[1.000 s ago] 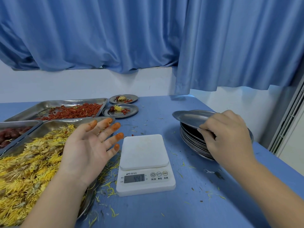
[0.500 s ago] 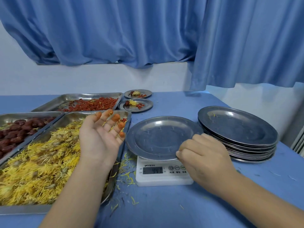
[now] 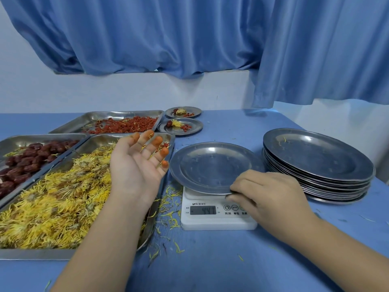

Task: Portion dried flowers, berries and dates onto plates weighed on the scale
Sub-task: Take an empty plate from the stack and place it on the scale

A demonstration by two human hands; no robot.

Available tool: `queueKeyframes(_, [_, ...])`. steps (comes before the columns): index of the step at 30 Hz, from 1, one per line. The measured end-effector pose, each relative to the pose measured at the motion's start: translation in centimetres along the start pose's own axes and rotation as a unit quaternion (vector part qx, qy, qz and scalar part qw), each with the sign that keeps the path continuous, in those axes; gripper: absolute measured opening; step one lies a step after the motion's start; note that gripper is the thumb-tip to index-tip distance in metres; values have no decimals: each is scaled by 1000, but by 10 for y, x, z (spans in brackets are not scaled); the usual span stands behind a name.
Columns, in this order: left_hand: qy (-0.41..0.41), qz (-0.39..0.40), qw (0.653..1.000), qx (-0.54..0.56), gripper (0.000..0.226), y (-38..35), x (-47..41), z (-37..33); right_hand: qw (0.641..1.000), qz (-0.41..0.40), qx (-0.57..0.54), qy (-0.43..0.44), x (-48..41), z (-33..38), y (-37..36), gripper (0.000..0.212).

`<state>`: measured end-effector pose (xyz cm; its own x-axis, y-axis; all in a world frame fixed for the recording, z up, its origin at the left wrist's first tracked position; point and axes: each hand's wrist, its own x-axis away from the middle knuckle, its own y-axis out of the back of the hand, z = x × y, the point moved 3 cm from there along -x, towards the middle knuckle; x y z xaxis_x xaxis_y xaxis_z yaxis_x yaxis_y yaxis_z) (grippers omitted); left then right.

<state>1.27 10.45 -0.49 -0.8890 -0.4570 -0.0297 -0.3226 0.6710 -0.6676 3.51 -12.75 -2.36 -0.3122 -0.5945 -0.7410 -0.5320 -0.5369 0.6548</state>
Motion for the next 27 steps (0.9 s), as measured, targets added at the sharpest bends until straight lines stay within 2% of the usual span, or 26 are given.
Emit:
queueKeyframes(5, [-1,3,1000,-8,25,1,-1,1,998,51,-21,-17,0,2,5,24])
queueKeyframes(9, [4,12,1000,-13,24,1,-1,1,992,90,-86,-20,1,-6,20,27])
queueKeyframes(13, [7,15,1000,-16,23,1,-1,1,955,261,-118,-70,6,-22,23,36])
queueKeyframes(16, [8,14,1000,-20,23,1,0,1,939,323,-83,-84,10,-26,19,40])
queueKeyframes(22, [8,15,1000,-25,23,0,0,2,922,372,-71,-84,16,-21,14,50])
queueKeyframes(27, [11,16,999,-32,23,-1,1,2,896,404,-97,-159,19,-18,10,51])
